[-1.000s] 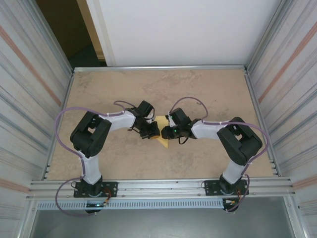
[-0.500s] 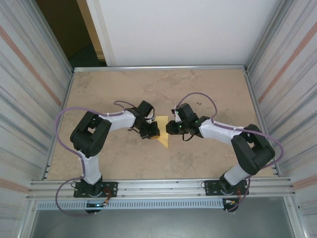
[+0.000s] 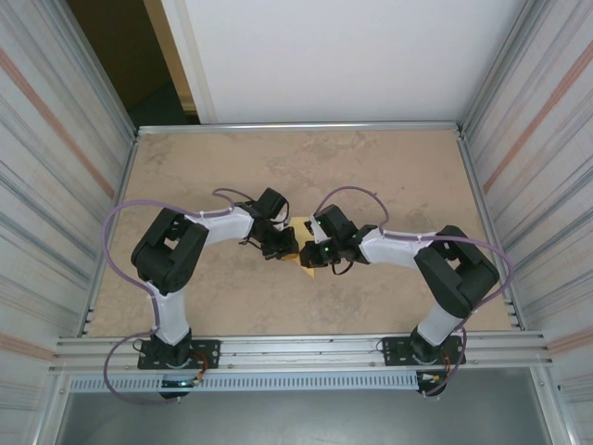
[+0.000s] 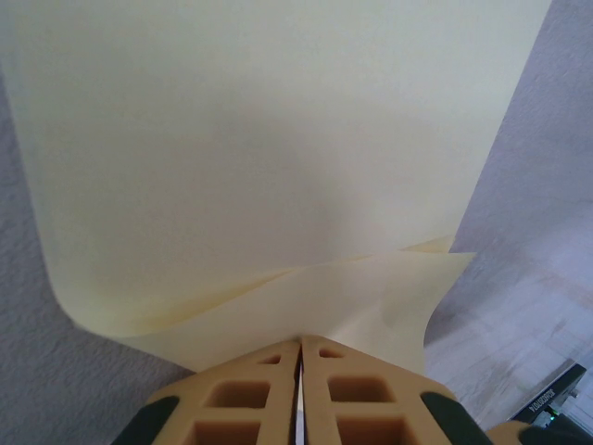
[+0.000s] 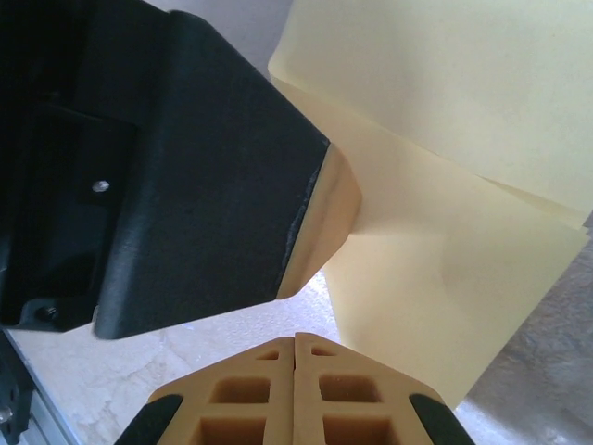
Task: Fold a paper plane with a square sheet of paper (pick it up from the middle)
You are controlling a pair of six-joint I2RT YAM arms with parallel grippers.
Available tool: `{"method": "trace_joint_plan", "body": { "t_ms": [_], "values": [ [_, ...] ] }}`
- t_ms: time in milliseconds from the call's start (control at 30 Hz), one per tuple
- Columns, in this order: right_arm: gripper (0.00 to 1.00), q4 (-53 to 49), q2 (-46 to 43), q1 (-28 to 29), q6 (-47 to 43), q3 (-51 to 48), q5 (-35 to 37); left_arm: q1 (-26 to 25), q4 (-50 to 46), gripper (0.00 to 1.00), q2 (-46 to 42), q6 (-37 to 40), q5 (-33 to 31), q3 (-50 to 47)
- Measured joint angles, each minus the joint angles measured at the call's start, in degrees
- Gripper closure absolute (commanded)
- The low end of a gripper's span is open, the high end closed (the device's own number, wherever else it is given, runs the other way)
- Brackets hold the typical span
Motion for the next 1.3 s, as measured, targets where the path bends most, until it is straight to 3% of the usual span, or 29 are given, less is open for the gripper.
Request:
{"method": "trace_joint_plan", "body": {
  "t_ms": [1300],
  "values": [
    [1.00,-1.84,4.13,0.07,-0.22,1.62,0.94,0.00,-2.71,0.89,1.14,0.04,0.04,1.99]
  ]
}}
